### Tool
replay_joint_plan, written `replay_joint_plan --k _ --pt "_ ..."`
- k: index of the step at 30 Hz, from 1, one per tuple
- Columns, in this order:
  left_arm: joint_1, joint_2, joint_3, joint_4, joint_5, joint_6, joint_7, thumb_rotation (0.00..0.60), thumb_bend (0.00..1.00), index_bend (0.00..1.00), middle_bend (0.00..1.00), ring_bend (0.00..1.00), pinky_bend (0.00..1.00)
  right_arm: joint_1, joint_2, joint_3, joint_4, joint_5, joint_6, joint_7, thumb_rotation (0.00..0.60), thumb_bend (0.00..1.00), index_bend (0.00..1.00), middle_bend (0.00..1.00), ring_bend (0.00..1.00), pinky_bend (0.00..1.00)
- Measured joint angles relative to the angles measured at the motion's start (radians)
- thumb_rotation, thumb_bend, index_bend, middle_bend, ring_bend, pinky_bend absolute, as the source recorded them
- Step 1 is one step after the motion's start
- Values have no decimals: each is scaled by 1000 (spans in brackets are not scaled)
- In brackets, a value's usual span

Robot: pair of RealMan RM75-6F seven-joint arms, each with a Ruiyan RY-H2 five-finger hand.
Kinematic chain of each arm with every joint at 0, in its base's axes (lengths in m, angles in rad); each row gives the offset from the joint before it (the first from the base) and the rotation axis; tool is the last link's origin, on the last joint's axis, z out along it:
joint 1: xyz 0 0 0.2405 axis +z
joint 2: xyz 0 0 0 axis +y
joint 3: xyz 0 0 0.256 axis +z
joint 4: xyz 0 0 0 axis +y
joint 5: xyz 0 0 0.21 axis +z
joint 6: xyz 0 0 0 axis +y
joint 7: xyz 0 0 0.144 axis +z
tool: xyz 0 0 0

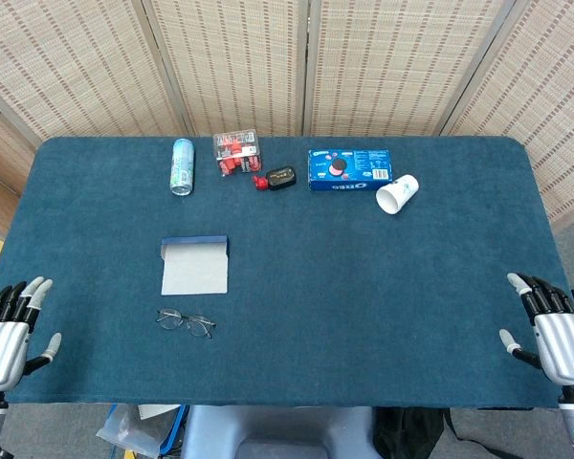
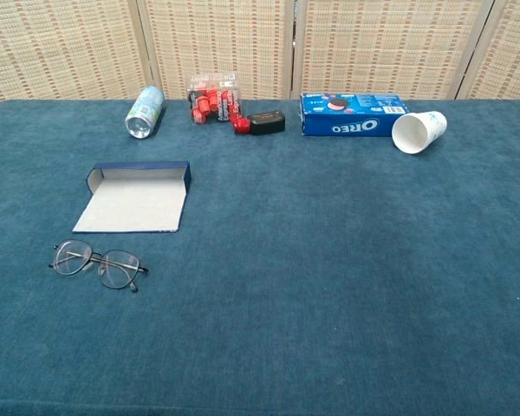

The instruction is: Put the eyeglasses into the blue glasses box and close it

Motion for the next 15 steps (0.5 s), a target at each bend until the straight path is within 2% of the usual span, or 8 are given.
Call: replay_joint_plan --k 15 --pt "-6 -8 -3 12 9 2 -9 600 361 0 0 0 0 -10 3 6 4 -4 24 11 600 275 71 134 100 154"
